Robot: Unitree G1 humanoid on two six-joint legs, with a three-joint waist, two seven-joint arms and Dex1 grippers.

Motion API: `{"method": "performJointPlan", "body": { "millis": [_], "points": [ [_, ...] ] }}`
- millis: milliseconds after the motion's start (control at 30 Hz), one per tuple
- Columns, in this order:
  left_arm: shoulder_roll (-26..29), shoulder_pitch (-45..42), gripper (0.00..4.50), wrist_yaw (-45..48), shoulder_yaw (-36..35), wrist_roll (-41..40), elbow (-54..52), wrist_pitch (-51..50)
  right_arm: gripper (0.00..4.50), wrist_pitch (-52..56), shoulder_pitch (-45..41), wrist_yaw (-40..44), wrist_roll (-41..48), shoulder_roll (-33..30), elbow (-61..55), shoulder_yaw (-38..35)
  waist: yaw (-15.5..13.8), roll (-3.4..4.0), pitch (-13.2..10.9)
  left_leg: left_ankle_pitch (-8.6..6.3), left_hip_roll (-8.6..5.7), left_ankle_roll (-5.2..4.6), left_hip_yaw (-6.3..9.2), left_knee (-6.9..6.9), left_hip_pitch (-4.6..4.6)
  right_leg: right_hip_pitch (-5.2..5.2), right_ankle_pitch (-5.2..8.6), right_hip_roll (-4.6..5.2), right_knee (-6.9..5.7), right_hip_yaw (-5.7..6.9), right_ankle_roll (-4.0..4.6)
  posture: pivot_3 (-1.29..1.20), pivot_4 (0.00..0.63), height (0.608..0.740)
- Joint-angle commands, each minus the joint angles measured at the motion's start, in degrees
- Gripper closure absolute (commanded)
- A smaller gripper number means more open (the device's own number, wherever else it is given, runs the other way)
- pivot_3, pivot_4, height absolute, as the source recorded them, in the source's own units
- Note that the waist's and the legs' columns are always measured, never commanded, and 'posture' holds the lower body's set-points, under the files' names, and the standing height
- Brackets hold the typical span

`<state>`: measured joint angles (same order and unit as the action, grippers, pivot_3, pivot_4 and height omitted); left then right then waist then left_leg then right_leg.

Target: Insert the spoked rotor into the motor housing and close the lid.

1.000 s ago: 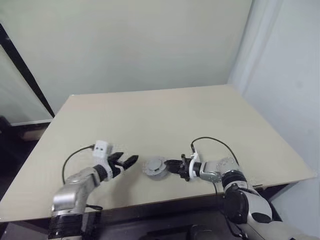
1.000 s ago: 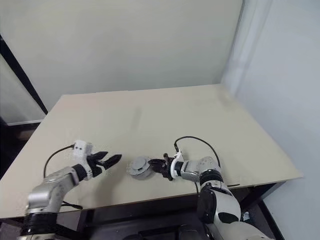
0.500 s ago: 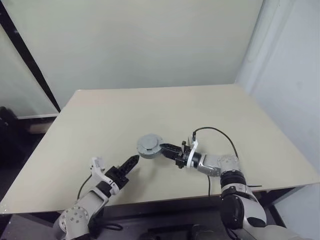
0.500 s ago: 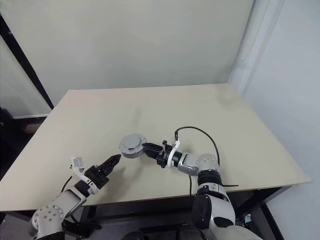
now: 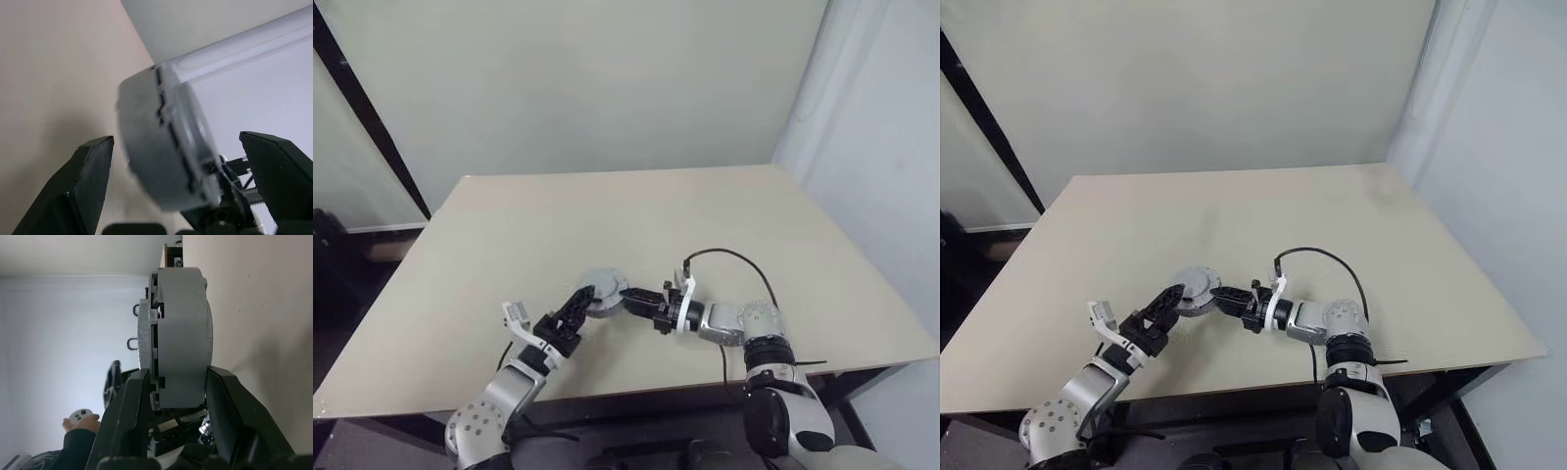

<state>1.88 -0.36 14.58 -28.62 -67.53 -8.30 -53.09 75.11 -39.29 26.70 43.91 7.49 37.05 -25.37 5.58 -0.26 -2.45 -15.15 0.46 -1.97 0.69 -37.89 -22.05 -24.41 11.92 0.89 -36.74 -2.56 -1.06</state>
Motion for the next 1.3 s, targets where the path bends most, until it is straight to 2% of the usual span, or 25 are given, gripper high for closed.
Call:
{"method": "performJointPlan", "body": {
  "millis": [33,367,467,600,733,933,1033,1100,1200,1233,1300],
  "points": [
    [0.7,-1.2,0.0,0.0,0.9,-1.6,0.3,1.0,3.11,0.4,-0.5,0.7,3.6,2.2,-3.5,-0.5,0.0,0.0,0.0,0.0,0.0,0.0,0.0,0.0,0.0,0.0,0.0,-0.01,0.0,0.0,0.0,0.0,0.0,0.74],
    [0.3,-3.3,0.0,0.1,3.2,-1.4,3.6,3.3,3.11,1.1,0.1,-0.1,3.9,2.2,-4.2,-0.2,0.0,0.0,0.0,0.0,-0.02,0.0,-0.01,-0.03,-0.02,0.02,0.0,-0.02,0.0,0.03,0.0,0.0,0.0,0.74],
    [0.7,-2.9,0.62,-0.1,4.1,-1.3,4.1,2.8,3.11,1.6,0.3,-0.3,4.0,2.3,-4.5,-0.2,0.0,0.0,0.0,0.0,-0.02,0.0,-0.01,-0.03,-0.02,0.02,0.0,-0.02,-0.01,0.03,0.0,0.0,0.0,0.74],
    [1.1,-2.5,1.92,0.2,4.5,-1.5,4.2,2.6,3.11,1.4,0.5,-0.3,4.4,2.3,-5.0,-0.2,0.0,0.0,0.0,0.01,-0.02,0.0,-0.01,-0.04,-0.02,0.02,0.0,-0.03,-0.01,0.05,0.0,0.0,0.0,0.74],
    [1.3,-2.4,2.02,0.3,4.8,-1.4,4.3,2.8,3.11,0.8,1.2,0.7,4.7,2.6,-6.6,0.9,0.0,-0.01,0.0,0.01,-0.02,0.0,-0.01,-0.05,-0.02,0.02,0.0,-0.03,-0.01,0.04,0.0,0.0,0.0,0.74],
    [1.3,-2.5,2.04,0.8,5.3,-0.7,4.6,3.7,3.11,-6.7,2.7,0.7,2.5,3.1,-8.8,3.1,0.0,-0.01,0.0,0.01,-0.02,0.0,-0.01,-0.05,-0.02,0.03,0.0,-0.03,-0.01,0.05,0.0,0.0,0.0,0.74],
    [1.3,-2.4,2.09,1.1,5.7,-0.3,4.7,4.5,2.13,-8.1,3.2,2.1,2.7,2.5,-9.1,4.7,-0.1,-0.01,0.0,0.01,-0.03,0.0,0.0,-0.07,-0.02,0.06,0.0,-0.02,-0.01,0.07,0.0,0.0,0.0,0.74],
    [1.2,-2.4,2.31,1.2,5.8,-0.2,4.8,5.0,1.37,-8.1,3.3,2.5,3.5,2.4,-9.3,4.9,-0.1,-0.01,0.0,0.01,-0.03,0.0,-0.01,-0.08,-0.03,0.05,0.0,-0.02,-0.01,0.06,0.01,0.0,0.0,0.74],
    [1.0,-2.4,2.34,1.2,5.8,0.1,4.8,6.0,0.23,-8.4,3.3,2.3,3.9,2.3,-9.2,4.9,-0.1,-0.01,0.0,0.01,-0.03,0.0,-0.01,-0.08,-0.03,0.05,-0.01,-0.02,-0.02,0.05,0.01,0.0,0.0,0.74],
    [0.9,-2.4,2.34,1.2,5.7,0.3,4.9,6.6,0.0,-9.2,3.3,1.3,3.6,2.4,-8.9,4.5,-0.1,-0.01,0.0,0.01,-0.03,0.0,-0.01,-0.08,-0.02,0.05,-0.01,-0.02,-0.02,0.05,0.01,0.0,0.0,0.74],
    [0.7,-2.7,2.34,1.2,5.5,1.2,4.9,8.3,0.0,-10.4,3.4,0.2,3.2,2.5,-8.5,4.2,-0.1,-0.01,0.0,0.01,-0.03,0.0,0.0,-0.08,-0.02,0.05,-0.01,-0.02,-0.03,0.06,0.01,0.0,0.0,0.74]
  ]
}}
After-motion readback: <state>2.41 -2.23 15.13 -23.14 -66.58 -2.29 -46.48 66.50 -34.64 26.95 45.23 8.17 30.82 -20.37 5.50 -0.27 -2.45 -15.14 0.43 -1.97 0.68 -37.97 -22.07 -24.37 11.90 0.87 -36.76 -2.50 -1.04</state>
